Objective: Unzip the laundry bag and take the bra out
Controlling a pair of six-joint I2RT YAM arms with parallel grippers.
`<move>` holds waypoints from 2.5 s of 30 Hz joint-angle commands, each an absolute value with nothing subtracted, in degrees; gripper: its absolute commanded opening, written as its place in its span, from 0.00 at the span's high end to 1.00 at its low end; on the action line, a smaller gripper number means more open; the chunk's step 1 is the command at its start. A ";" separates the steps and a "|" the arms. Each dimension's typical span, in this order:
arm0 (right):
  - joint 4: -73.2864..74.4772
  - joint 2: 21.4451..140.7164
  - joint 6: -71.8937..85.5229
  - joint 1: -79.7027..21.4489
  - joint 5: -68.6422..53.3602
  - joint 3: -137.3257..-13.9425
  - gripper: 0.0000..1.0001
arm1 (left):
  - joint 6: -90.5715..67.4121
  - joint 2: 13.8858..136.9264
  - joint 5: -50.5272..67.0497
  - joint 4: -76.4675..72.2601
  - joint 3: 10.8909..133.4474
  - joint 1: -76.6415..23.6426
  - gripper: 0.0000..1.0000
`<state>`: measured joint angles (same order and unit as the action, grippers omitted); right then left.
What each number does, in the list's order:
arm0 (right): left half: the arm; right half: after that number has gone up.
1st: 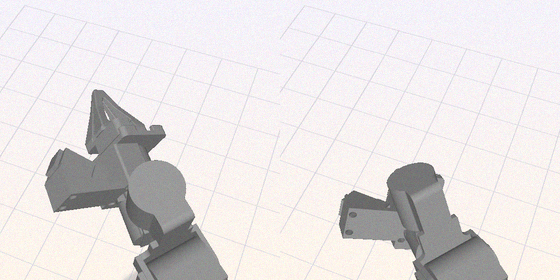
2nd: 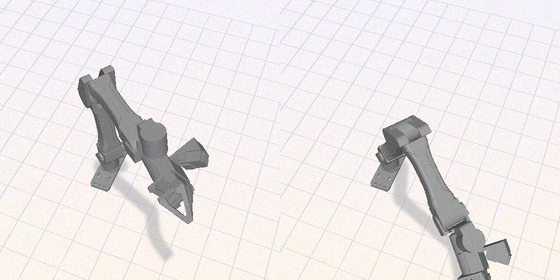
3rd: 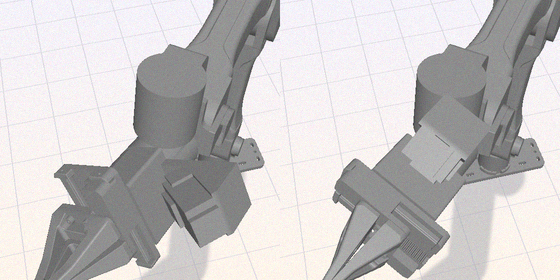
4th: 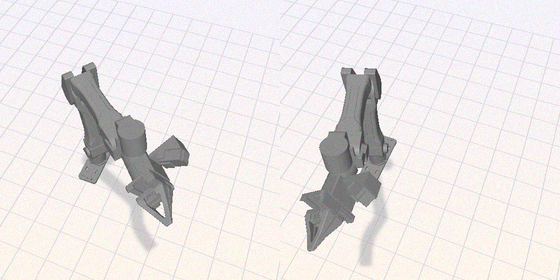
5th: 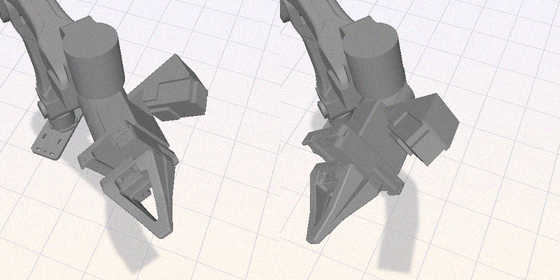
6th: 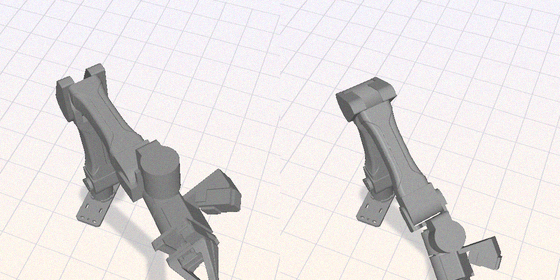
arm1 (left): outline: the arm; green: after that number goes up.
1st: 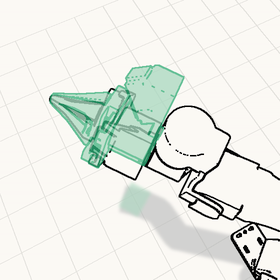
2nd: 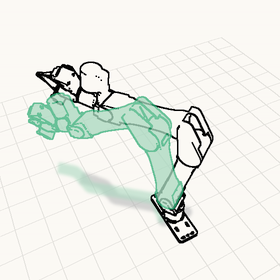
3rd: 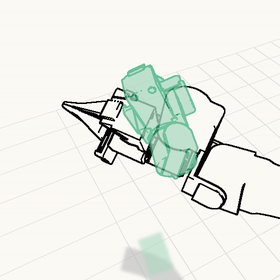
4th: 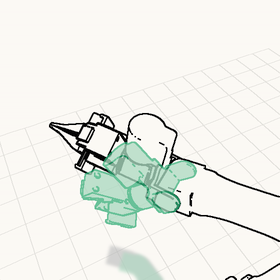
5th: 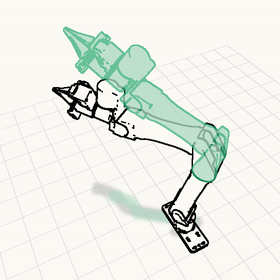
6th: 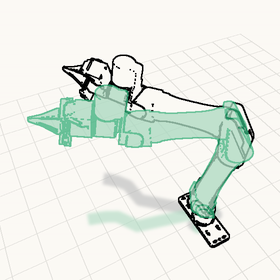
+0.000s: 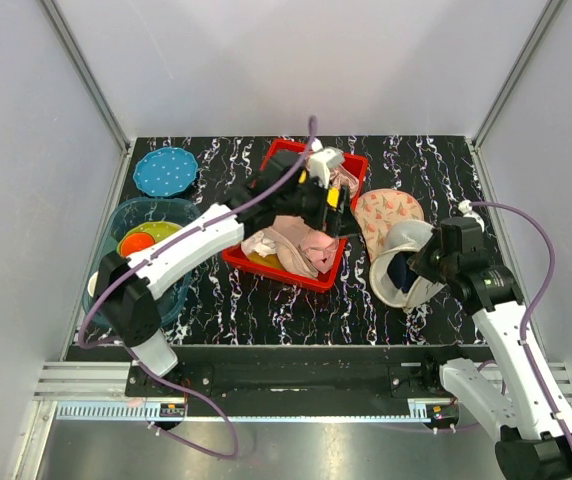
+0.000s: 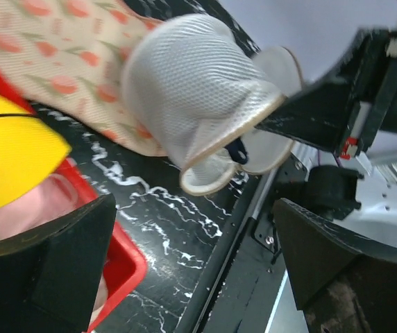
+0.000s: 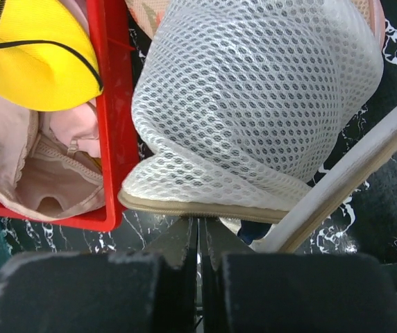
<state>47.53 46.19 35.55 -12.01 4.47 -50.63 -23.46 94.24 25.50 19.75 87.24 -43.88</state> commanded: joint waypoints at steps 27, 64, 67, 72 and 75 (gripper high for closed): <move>52.03 41.84 36.74 -12.30 -2.37 -58.62 1.00 | -17.57 110.56 28.48 1.31 93.24 -56.16 0.64; 47.29 37.88 34.19 -12.39 -8.54 -76.91 1.00 | -35.68 123.66 26.72 6.68 103.62 -52.21 1.00; 43.69 37.53 34.98 -12.30 -6.51 -75.68 1.00 | -35.51 123.14 26.81 6.15 102.22 -52.21 1.00; 40.96 40.78 35.07 -12.30 -6.77 -76.81 1.00 | -35.95 123.49 27.86 5.63 101.16 -52.21 1.00; 39.11 41.57 34.37 -12.22 -5.46 -78.57 1.00 | -34.81 123.31 28.04 5.54 99.59 -52.21 1.00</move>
